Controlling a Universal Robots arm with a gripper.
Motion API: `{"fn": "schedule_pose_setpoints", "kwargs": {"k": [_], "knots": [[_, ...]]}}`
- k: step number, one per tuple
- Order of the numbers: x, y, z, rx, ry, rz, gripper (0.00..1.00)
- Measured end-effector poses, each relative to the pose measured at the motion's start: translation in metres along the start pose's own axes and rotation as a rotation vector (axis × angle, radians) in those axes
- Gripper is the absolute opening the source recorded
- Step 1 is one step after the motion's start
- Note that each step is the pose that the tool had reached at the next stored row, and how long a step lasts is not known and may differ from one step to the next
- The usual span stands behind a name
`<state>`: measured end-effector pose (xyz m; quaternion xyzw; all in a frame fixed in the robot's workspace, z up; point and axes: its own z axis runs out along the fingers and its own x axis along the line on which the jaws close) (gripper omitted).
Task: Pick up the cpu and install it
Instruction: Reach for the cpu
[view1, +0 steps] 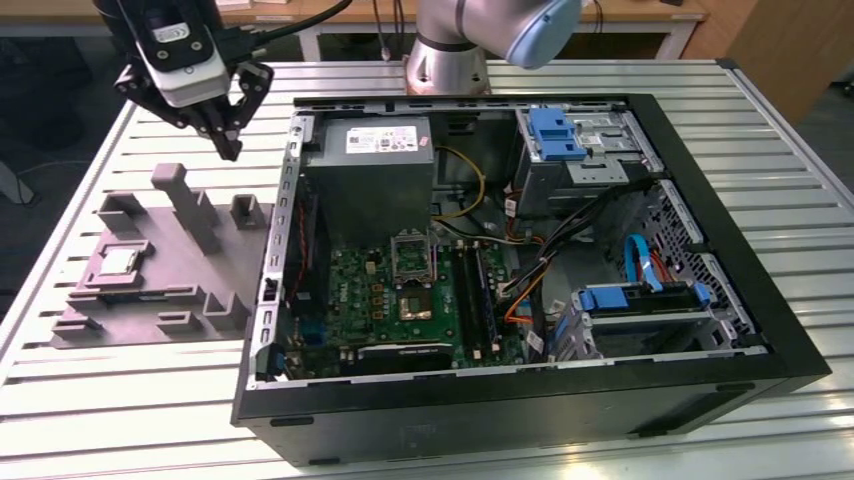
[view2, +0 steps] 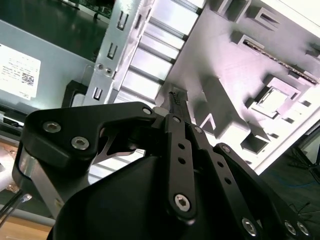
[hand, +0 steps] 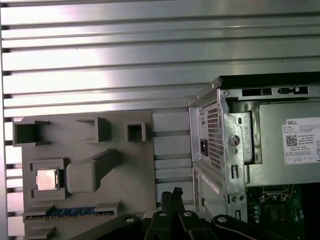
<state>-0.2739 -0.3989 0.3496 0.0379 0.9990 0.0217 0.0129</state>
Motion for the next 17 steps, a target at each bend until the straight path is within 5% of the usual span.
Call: {"fn": "schedule_pose_setpoints", "kwargs": {"k": [17], "knots": [[0.0239, -0.0017, 0.0028, -0.0001, -0.0001, 0.0, 0.11]]}}
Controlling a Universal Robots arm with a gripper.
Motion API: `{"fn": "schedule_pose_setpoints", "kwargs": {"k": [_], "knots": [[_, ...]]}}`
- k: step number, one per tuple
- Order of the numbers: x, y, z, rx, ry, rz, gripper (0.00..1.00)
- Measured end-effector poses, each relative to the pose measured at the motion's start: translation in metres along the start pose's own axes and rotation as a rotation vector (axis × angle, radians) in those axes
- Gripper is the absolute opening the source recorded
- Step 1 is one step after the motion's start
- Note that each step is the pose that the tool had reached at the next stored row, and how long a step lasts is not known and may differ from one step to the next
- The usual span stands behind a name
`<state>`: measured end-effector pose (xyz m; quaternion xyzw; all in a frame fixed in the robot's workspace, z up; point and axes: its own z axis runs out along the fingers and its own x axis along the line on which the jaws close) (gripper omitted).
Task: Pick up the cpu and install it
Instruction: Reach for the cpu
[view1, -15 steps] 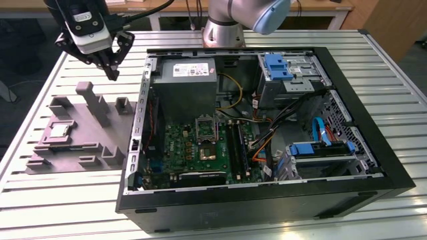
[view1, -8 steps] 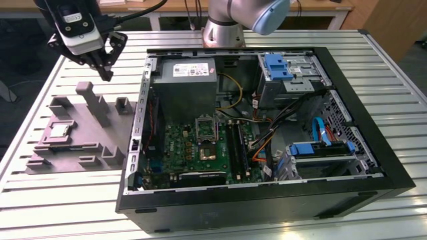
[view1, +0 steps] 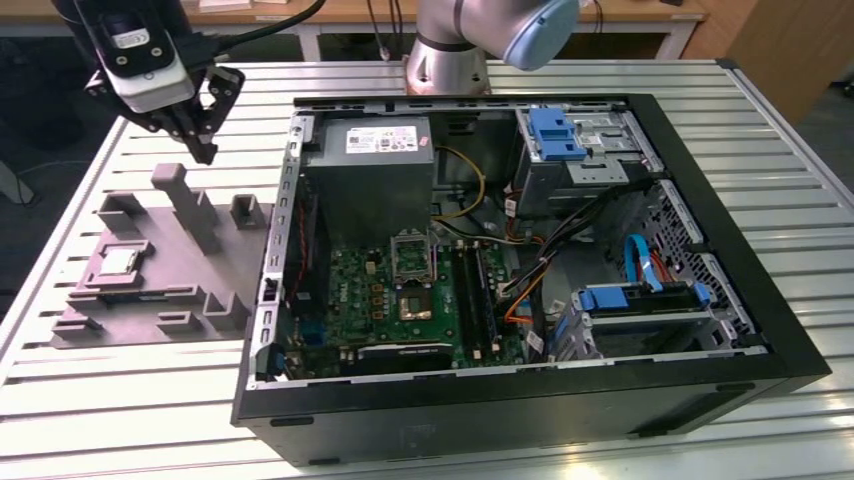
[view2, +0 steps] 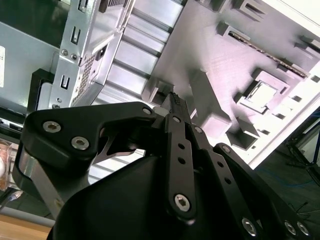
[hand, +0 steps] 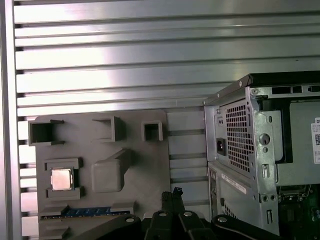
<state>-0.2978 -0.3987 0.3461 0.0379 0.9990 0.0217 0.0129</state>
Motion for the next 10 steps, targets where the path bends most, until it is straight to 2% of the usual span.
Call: {"fn": "schedule_pose_setpoints", "kwargs": {"k": [10], "knots": [[0.0001, 0.0, -0.0017, -0.0002, -0.0001, 0.0, 0.11]]}}
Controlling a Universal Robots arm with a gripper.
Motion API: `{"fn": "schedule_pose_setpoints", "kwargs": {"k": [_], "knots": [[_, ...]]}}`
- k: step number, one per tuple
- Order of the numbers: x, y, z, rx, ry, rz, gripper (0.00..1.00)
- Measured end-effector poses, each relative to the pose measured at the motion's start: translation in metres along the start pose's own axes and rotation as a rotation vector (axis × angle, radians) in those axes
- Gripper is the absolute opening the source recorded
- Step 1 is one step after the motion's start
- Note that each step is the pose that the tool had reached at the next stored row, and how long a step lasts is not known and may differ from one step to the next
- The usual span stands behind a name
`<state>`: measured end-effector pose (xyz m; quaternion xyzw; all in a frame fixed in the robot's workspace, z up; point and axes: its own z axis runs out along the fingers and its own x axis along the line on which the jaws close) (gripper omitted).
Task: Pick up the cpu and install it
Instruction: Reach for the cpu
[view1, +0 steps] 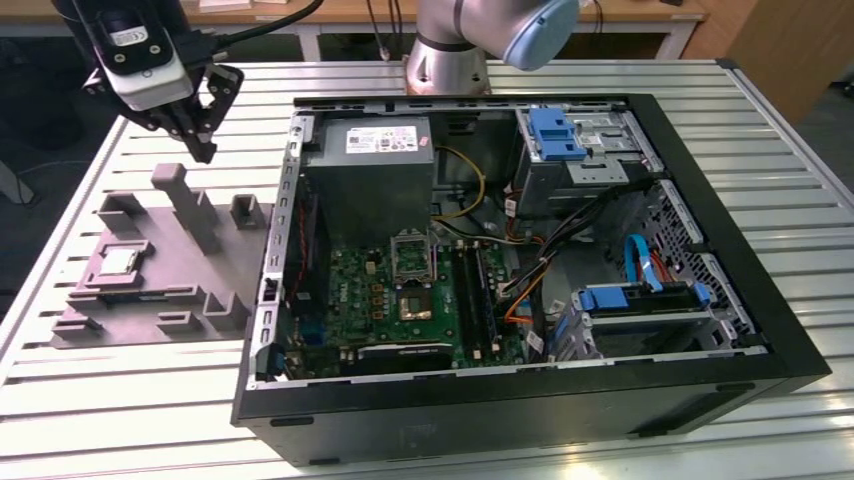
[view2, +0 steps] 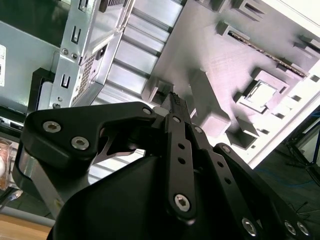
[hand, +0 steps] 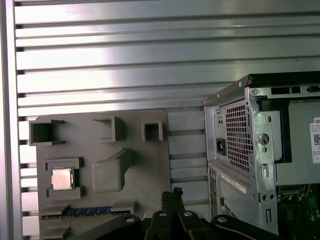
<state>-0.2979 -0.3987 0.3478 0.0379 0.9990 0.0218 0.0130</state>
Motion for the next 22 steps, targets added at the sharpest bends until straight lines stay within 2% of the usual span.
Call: {"fn": "schedule_pose_setpoints", "kwargs": {"k": [22], "knots": [[0.0041, -0.0003, -0.0001, -0.0003, 0.0002, 0.0, 0.11]]}}
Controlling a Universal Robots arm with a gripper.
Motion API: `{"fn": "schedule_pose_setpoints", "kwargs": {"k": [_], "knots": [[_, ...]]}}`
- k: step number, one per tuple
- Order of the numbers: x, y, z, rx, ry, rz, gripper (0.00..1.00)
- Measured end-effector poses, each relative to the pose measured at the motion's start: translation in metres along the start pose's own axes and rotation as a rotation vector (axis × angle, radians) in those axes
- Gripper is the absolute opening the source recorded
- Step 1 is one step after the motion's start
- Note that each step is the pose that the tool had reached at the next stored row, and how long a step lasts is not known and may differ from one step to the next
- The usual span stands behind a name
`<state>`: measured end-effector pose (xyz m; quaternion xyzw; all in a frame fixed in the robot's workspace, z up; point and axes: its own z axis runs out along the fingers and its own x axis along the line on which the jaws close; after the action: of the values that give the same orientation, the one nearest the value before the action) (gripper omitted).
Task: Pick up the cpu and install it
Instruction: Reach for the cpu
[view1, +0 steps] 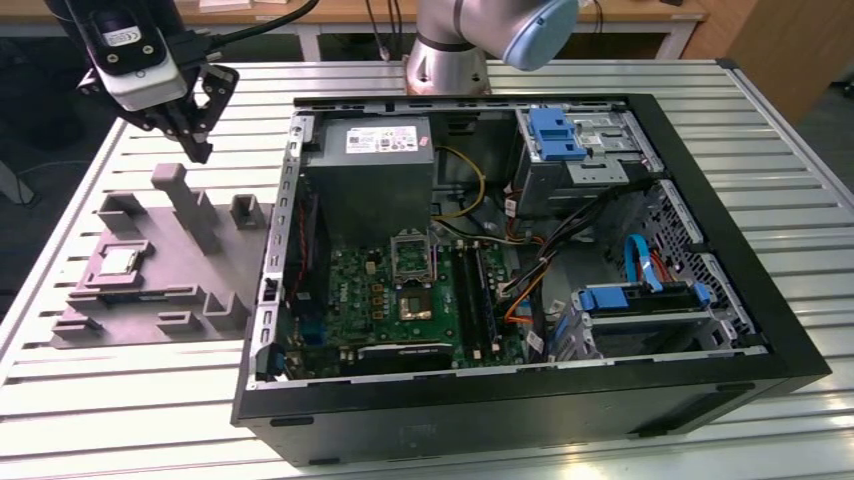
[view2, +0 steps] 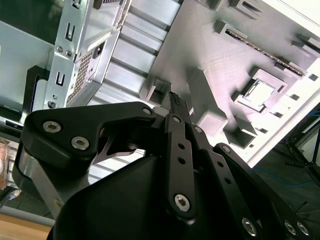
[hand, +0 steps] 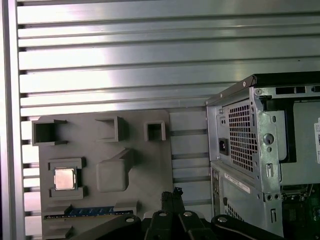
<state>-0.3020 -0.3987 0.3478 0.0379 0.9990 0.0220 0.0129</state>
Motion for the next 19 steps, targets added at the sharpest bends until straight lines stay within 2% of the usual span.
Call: {"fn": "schedule_pose_setpoints", "kwargs": {"k": [5, 7, 19], "knots": [[0.0012, -0.0001, 0.0, 0.0, 0.0, 0.0, 0.11], [0.0041, -0.0003, -0.0001, 0.0, 0.0, 0.0, 0.11], [0.0065, -0.0005, -0.0001, 0.0, 0.0, 0.0, 0.11]]}}
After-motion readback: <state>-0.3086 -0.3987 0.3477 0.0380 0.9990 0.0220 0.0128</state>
